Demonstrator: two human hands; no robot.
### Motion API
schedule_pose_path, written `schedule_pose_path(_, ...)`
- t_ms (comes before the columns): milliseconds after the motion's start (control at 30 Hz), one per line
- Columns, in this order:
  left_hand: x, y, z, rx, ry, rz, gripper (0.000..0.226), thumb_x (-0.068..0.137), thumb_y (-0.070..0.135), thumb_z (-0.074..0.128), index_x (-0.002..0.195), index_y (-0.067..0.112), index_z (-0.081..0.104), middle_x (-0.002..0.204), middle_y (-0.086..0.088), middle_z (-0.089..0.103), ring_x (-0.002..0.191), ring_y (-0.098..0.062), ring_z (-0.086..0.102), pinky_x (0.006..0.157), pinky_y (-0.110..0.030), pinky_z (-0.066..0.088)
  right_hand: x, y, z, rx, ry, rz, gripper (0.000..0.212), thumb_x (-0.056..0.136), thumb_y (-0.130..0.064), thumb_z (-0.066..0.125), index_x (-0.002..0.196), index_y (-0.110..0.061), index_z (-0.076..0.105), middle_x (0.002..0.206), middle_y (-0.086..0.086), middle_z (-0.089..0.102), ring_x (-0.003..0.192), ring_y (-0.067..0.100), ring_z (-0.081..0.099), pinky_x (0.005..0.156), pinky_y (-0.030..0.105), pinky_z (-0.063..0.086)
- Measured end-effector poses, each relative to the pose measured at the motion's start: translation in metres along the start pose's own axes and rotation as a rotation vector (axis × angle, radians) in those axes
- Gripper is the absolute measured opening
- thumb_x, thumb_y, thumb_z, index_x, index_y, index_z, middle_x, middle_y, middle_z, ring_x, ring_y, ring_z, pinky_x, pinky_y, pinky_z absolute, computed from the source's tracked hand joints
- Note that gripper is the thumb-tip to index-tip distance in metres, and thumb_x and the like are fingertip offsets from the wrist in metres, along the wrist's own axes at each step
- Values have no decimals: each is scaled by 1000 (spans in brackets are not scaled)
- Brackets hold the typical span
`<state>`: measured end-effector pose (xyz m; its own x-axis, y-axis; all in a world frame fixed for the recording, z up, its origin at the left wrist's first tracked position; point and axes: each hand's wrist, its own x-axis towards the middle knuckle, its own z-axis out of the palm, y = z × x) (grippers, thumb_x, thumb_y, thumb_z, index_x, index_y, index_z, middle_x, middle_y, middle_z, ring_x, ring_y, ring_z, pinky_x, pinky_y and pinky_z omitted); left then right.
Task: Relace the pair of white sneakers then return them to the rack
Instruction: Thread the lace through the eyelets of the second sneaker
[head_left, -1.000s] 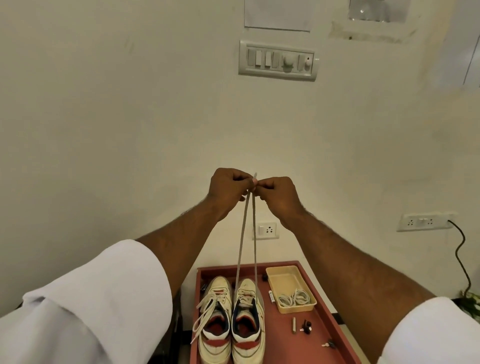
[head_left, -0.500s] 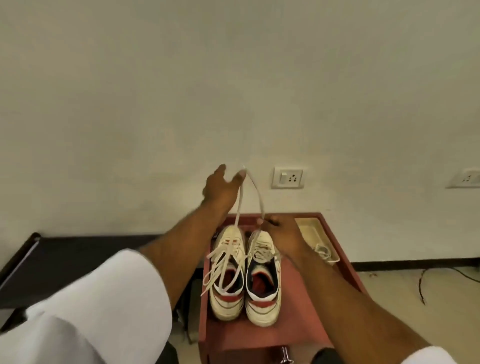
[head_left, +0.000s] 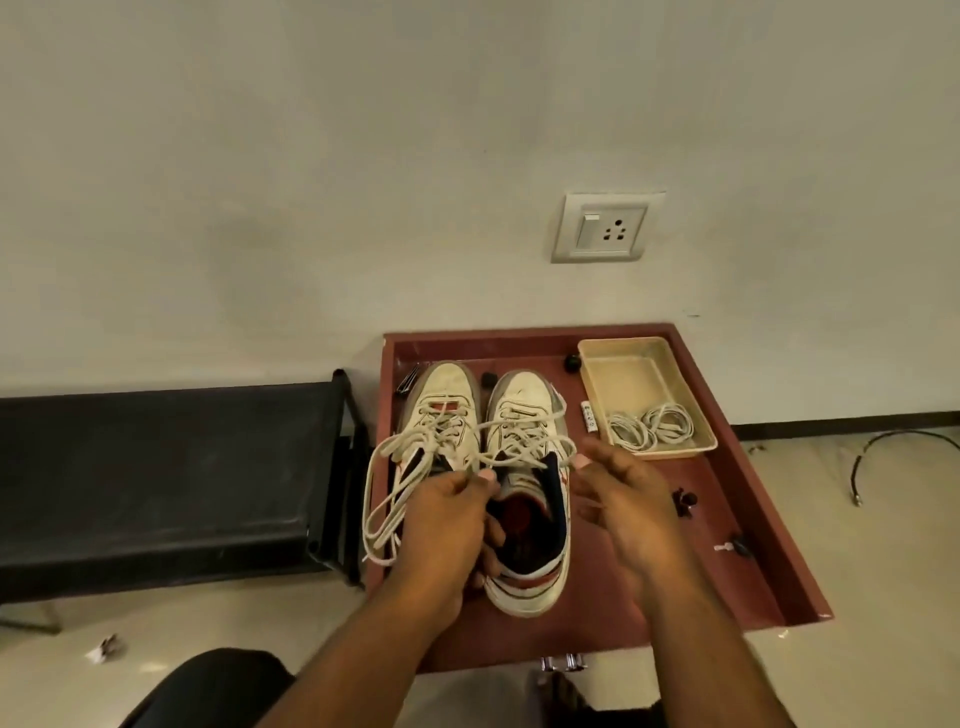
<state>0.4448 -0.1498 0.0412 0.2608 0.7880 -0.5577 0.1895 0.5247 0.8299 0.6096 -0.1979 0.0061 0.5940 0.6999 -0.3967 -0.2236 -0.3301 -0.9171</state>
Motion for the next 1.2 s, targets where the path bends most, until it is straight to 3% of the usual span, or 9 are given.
schedule_pose_path(167, 1, -1, 7, 164, -15, 131, 18, 103, 25, 47, 111, 42, 45, 64, -12, 62, 34, -16, 47, 34, -20, 32, 1, 1, 15, 4, -41, -68, 18, 88, -14, 70, 106, -13, 71, 93, 1, 75, 88, 15, 71, 70, 26, 55)
schedule_pose_path(300, 3, 2, 20, -77, -23, 139, 46, 103, 15, 46, 129, 50, 32, 73, -8, 59, 37, -13, 46, 36, -22, 34, -1, -7, 21, 30, 34, -180, 6, 88, -16, 70, 89, -12, 74, 77, 1, 72, 74, 12, 65, 71, 29, 52)
schedule_pose_path(367, 7, 9, 21, -205, 74, 208, 39, 101, 15, 53, 127, 42, 43, 70, -3, 58, 39, -10, 44, 38, -23, 35, -2, -12, 19, 75, 57, -184, 11, 88, -18, 70, 80, -12, 74, 73, 4, 68, 72, 14, 62, 74, 32, 53)
schedule_pose_path(433, 11, 18, 19, -233, 162, 307, 8, 97, 19, 61, 102, 16, 66, 59, 0, 53, 43, -10, 43, 44, -26, 36, -3, -19, 13, 149, 74, -174, 13, 87, -19, 69, 81, -8, 74, 82, 14, 70, 76, 20, 62, 77, 36, 54)
schedule_pose_path(567, 16, 25, 11, -238, 162, 388, 20, 98, 23, 59, 89, 9, 70, 62, 6, 62, 53, -11, 49, 49, -28, 41, -7, -38, 5, 234, 67, -185, 28, 96, -24, 57, 84, -3, 71, 89, 18, 72, 83, 25, 65, 81, 41, 52)
schedule_pose_path(700, 11, 37, 7, -148, 69, 576, 24, 103, 25, 47, 97, 11, 66, 84, -2, 70, 56, -19, 51, 47, -22, 40, -14, -63, 6, 403, -54, -196, 28, 97, -27, 52, 84, -9, 68, 87, 6, 71, 80, 18, 65, 84, 41, 50)
schedule_pose_path(833, 4, 46, 3, 30, -5, 773, 25, 105, 24, 42, 88, 12, 56, 75, -14, 62, 50, -17, 49, 46, -21, 39, -22, -76, 9, 465, -189, -254, 20, 87, -29, 59, 79, -14, 70, 82, 4, 69, 80, 17, 64, 90, 42, 50)
schedule_pose_path(1033, 9, 50, -8, 728, -296, 692, 30, 102, 28, 49, 72, 24, 54, 62, 4, 54, 57, -15, 51, 59, -39, 47, -26, -73, 16, 209, -296, -405, 19, 74, -34, 68, 82, -19, 77, 110, 4, 73, 80, 17, 65, 73, 31, 53)
schedule_pose_path(1200, 5, 61, -19, 715, -415, 667, 27, 99, 25, 56, 75, 16, 67, 67, -13, 60, 61, -28, 53, 58, -38, 45, -17, -62, 12, 227, -550, -211, 25, 86, -25, 56, 99, -4, 52, 130, -2, 64, 60, 16, 53, 56, 24, 47)
